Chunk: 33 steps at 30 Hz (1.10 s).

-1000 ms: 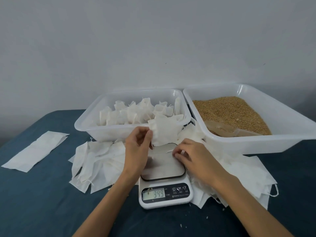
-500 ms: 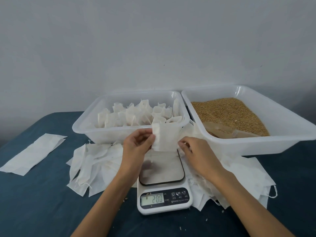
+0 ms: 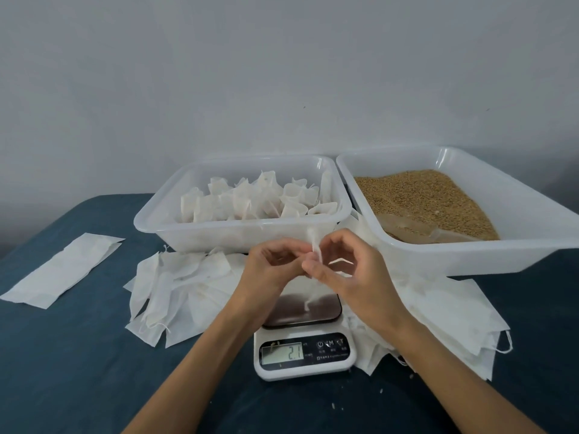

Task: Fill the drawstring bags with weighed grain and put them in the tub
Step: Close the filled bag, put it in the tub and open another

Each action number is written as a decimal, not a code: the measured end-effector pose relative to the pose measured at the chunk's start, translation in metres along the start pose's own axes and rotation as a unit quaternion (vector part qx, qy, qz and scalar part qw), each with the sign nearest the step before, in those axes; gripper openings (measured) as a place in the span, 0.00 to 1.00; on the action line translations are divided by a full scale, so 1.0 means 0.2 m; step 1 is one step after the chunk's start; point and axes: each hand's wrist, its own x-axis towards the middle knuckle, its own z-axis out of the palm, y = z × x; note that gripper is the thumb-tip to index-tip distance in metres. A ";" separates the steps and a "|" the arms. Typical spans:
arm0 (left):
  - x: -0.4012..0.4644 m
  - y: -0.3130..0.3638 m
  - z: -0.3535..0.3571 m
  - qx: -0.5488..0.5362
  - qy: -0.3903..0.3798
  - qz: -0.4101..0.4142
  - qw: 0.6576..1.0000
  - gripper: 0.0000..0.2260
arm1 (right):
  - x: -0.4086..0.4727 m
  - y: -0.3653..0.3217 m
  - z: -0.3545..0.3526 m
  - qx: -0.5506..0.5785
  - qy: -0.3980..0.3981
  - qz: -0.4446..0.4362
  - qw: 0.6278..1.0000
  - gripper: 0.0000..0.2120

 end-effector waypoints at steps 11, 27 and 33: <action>0.01 0.00 -0.02 -0.028 0.073 0.004 0.997 0.04 | 0.00 0.07 -0.01 -0.184 0.070 -0.121 0.973 0.10; 0.00 0.01 -0.02 0.012 0.062 -0.040 0.997 0.08 | 0.03 0.03 -0.07 0.067 0.093 -0.003 0.993 0.06; -0.01 0.00 0.00 0.171 0.090 0.071 0.978 0.13 | 0.03 0.07 -0.07 -0.100 0.176 -0.029 0.979 0.03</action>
